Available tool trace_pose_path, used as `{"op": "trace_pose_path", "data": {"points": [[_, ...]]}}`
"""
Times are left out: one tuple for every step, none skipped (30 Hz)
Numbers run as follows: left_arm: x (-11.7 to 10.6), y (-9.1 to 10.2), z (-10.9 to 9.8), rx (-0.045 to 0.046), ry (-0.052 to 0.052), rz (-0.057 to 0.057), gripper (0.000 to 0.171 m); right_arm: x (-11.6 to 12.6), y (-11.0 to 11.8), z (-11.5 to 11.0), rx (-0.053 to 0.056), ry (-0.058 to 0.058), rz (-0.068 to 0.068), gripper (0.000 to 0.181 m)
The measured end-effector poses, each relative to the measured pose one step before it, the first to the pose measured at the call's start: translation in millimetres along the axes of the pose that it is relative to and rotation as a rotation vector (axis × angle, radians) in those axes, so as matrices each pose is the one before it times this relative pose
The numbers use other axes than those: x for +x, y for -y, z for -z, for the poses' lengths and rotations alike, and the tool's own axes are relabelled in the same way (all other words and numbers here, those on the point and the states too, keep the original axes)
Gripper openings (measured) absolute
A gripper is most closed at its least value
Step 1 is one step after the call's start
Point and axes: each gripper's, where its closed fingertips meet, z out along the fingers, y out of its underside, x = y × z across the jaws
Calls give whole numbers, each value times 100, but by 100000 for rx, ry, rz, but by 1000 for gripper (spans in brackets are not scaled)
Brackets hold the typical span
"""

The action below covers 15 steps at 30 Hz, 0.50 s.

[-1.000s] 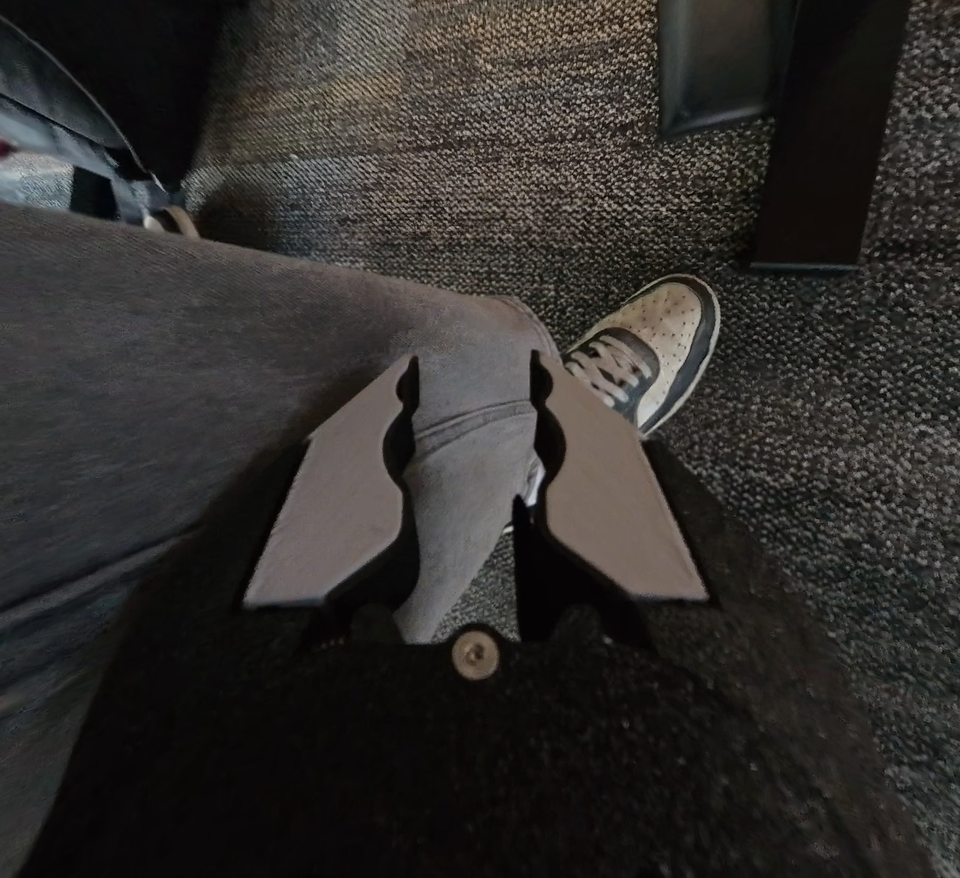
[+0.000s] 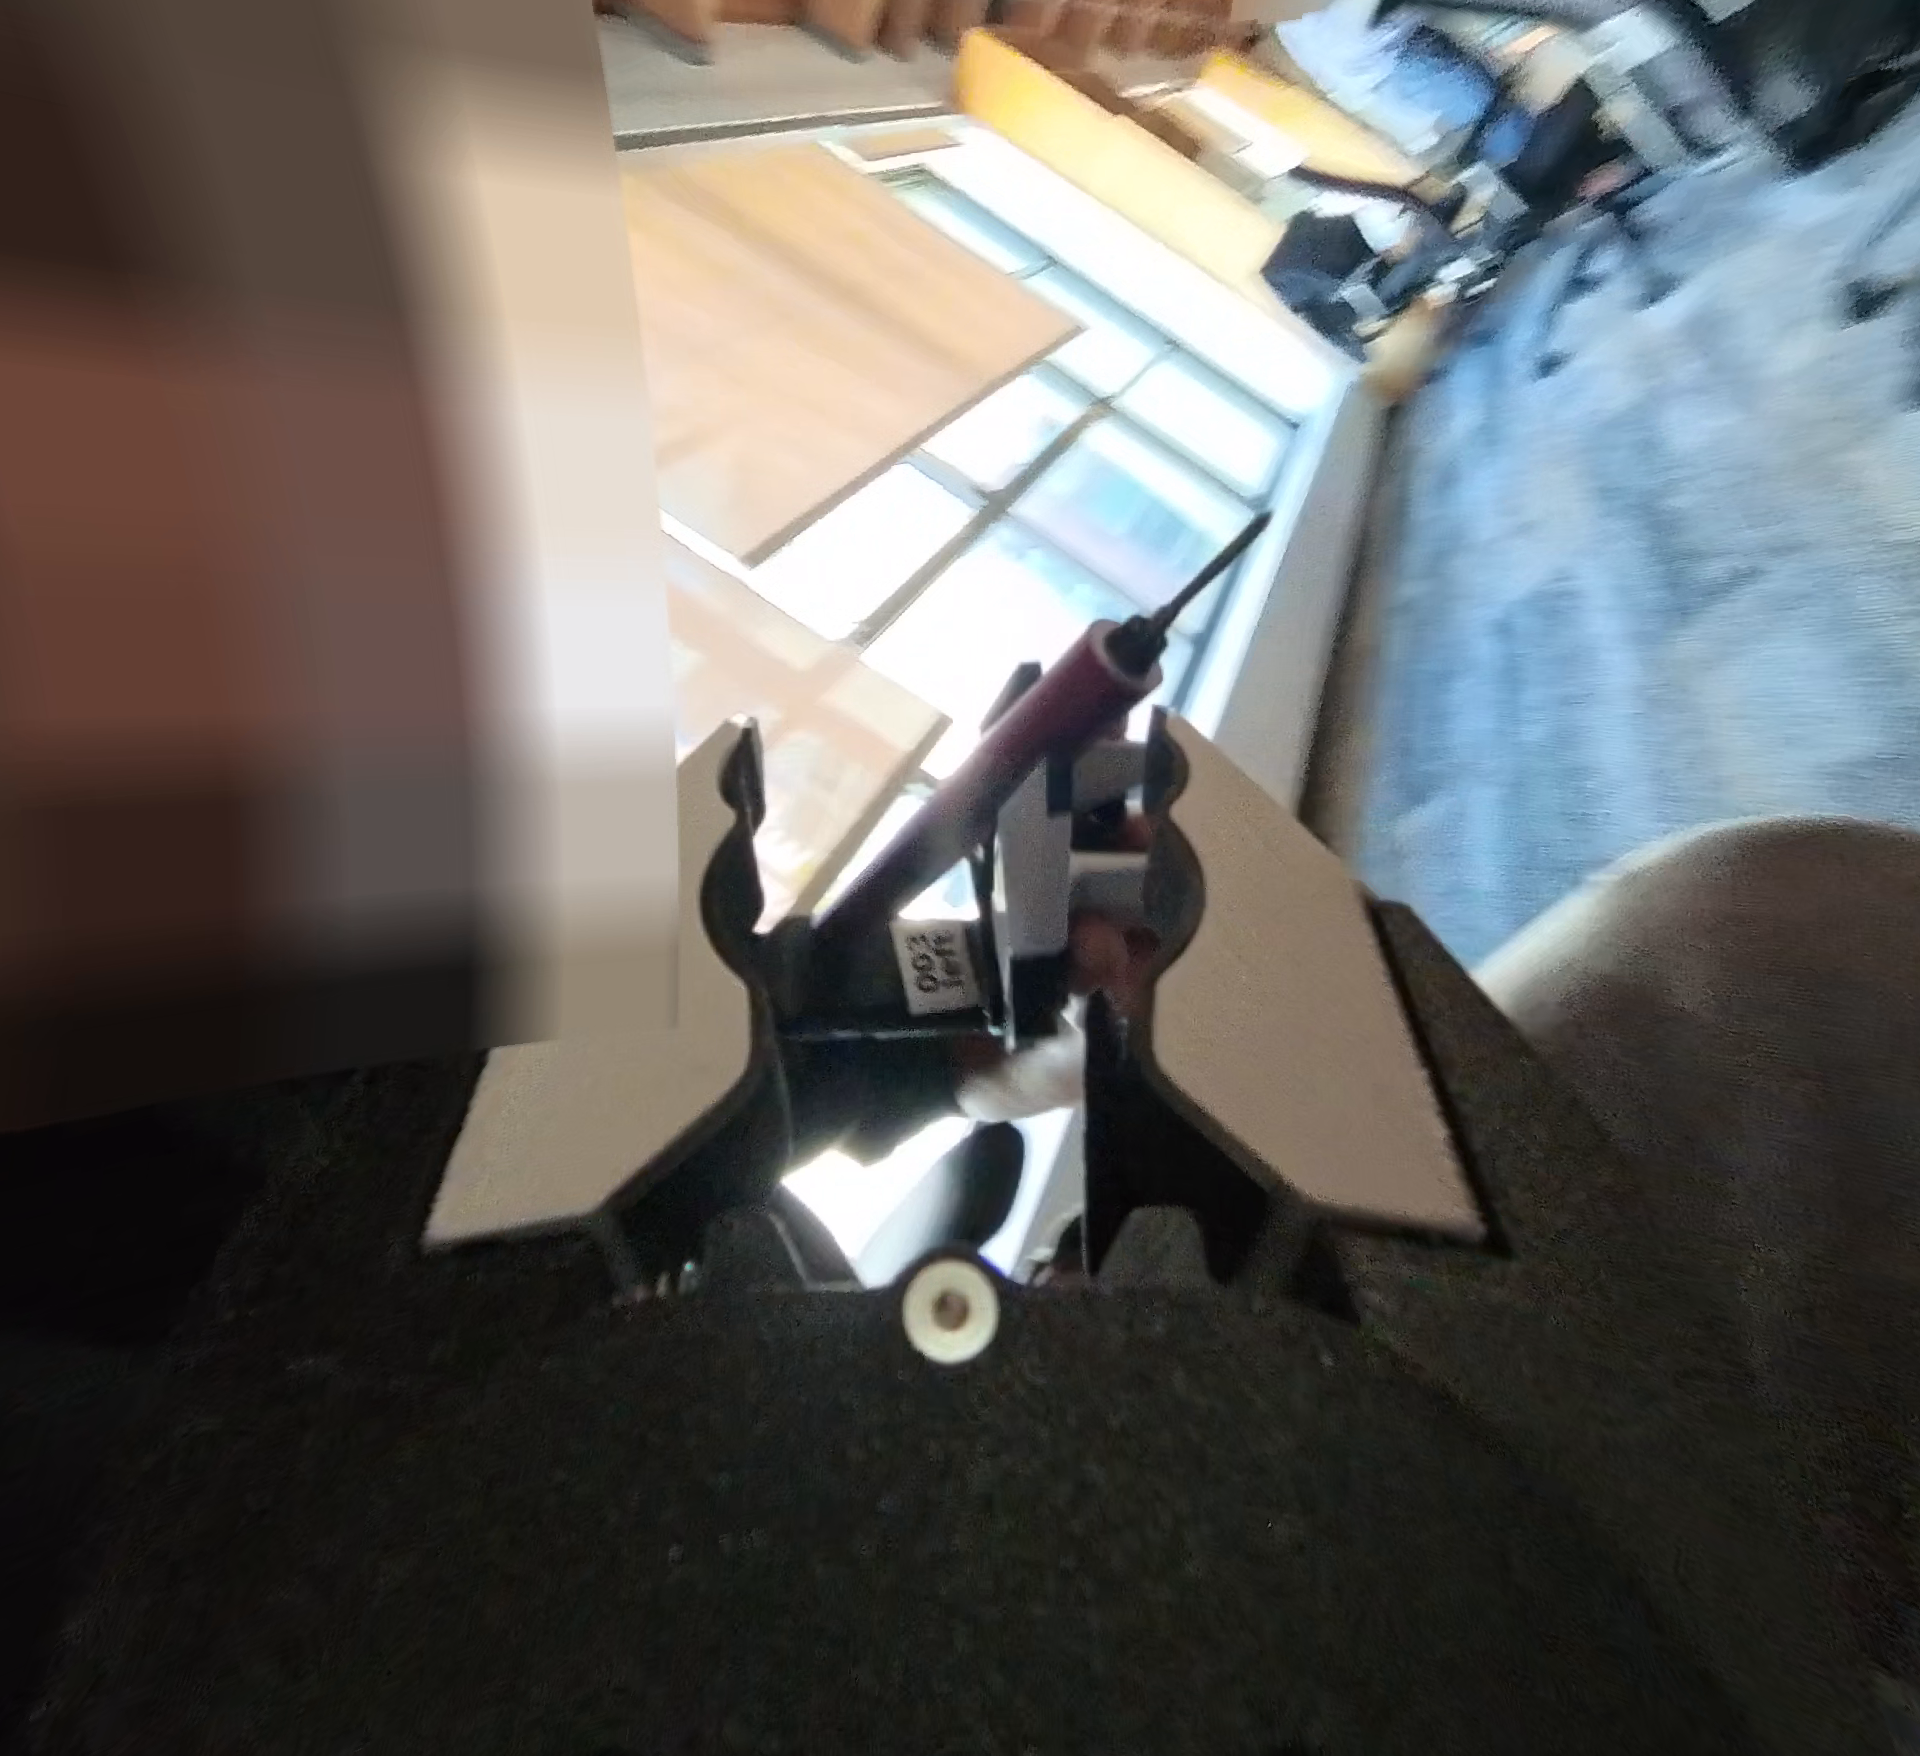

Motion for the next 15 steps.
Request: {"op": "trace_pose_path", "data": {"points": [[-131,931,-507,1331,764,-1375,20,-667,543,-721,-1159,5262,-2428,73],[-73,739,-562,720,-379,1688,20,-533,695,-453,270,2730,-650,72],[-65,770,-546,1388,-918,3582,20,-729,603,-334,-430,2978,-1211,73],[-167,826,-578,2660,-182,168,20,-859,436,-259,-2059,3485,-1444,71],[-186,685,-702,2462,-565,-2398,19,-782,722,-84,248,1591,454,68],[-151,610,-695,2103,-1562,1,19,-525,584,-46,-76,-690,1756,64],[113,588,-585,1845,-3665,3136,19,-314,186,-16,-2424,-1788,2338,60],[161,434,-470,887,-3202,2958,18,-134,-274,-63,-4726,-2243,2056,63],[88,250,-292,-210,-1190,984,18,-63,-290,-40,-3120,-1785,1420,60],[291,223,-94,-177,-1299,267,22,-162,-672,-91,-4188,371,-113,49],[355,109,74,-678,-887,-281,21,-309,-972,-140,-5303,2136,-238,35],[326,-114,181,-1828,115,-15,23,-217,-886,-75,-3639,1521,1241,21],[474,-246,297,-2423,-226,1370,23,162,-490,150,-259,-1211,708,20],[688,-320,355,-3274,-797,2242,23,309,-730,274,-1410,-1208,364,22],[827,-334,397,-3579,-907,1676,22,234,-883,323,-1234,334,-1864,23]]}}
